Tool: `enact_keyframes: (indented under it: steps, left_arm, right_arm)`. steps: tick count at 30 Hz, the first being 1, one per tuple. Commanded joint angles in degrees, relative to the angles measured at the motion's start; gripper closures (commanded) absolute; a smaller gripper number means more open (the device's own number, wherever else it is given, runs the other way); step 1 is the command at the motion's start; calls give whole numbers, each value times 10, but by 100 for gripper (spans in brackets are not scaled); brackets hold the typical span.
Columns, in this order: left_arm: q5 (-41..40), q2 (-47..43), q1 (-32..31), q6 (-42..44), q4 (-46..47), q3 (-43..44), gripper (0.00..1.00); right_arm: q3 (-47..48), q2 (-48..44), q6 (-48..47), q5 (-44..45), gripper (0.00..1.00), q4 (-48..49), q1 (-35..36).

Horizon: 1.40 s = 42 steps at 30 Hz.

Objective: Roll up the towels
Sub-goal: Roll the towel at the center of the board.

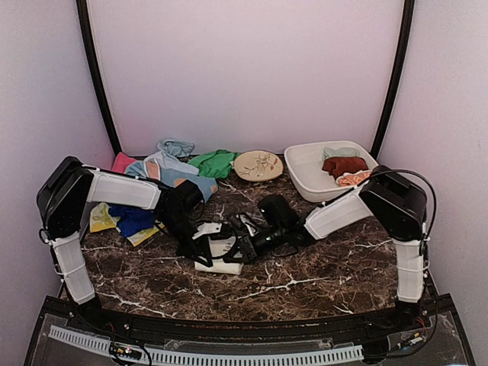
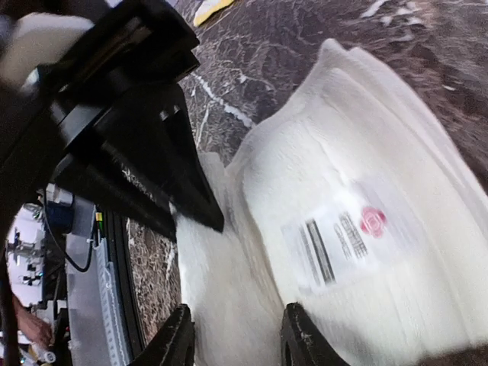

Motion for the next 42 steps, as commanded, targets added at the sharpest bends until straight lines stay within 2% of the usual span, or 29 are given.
enact_keyframes:
  steps: [1,2,3,4,7,9,10,12,13,14,17,19,21,25,31,35,42]
  left_arm:
    - [39,65,12,-15,-87,40,100]
    - [49,78,29,-14,-102,50,100]
    - [53,86,34,-18,-110,58,100]
    - [53,94,36,-19,-116,64,100]
    - [64,112,41,-33,-123,85,100]
    - [65,124,43,-42,-132,100,100]
    - [66,132,44,-44,-137,105,100]
    - [62,144,44,-48,-144,114,100]
    - [62,152,44,-48,-150,119,100]
    - [51,156,45,-50,-154,122,100]
    - [30,161,45,-61,-152,128,100]
    - [23,164,45,-66,-151,133,100]
    - [21,172,45,-67,-160,142,100]
    - [25,188,48,-73,-174,162,100]
    - [29,210,56,-83,-191,186,100]
    - [21,214,57,-82,-200,192,100]
    - [16,216,57,-87,-202,196,100]
  right_arm:
    - [-130,-103,-25,186,48,156,-6]
    - [-156,-128,-47,214,40,178,-5]
    - [-186,-150,-69,240,15,189,-2]
    - [-201,-174,-97,274,2,190,5]
    - [-222,-228,-220,414,0,138,53]
    - [-241,-267,-254,522,0,133,79]
    - [-252,-286,-259,556,0,142,84]
    - [-275,-319,-231,717,0,178,86]
    - [-270,-327,-189,782,0,151,79]
    - [-268,-337,-152,785,0,133,69]
    - [-294,-380,-132,666,0,181,27]
    - [-290,-382,-179,656,0,188,39]
    - [-269,-364,-243,663,0,151,64]
    - [-252,-315,-407,688,11,125,152]
    - [-191,-239,-503,592,20,104,214]
    - [-143,-165,-575,592,27,98,237]
    - [-78,-75,-687,605,36,99,238]
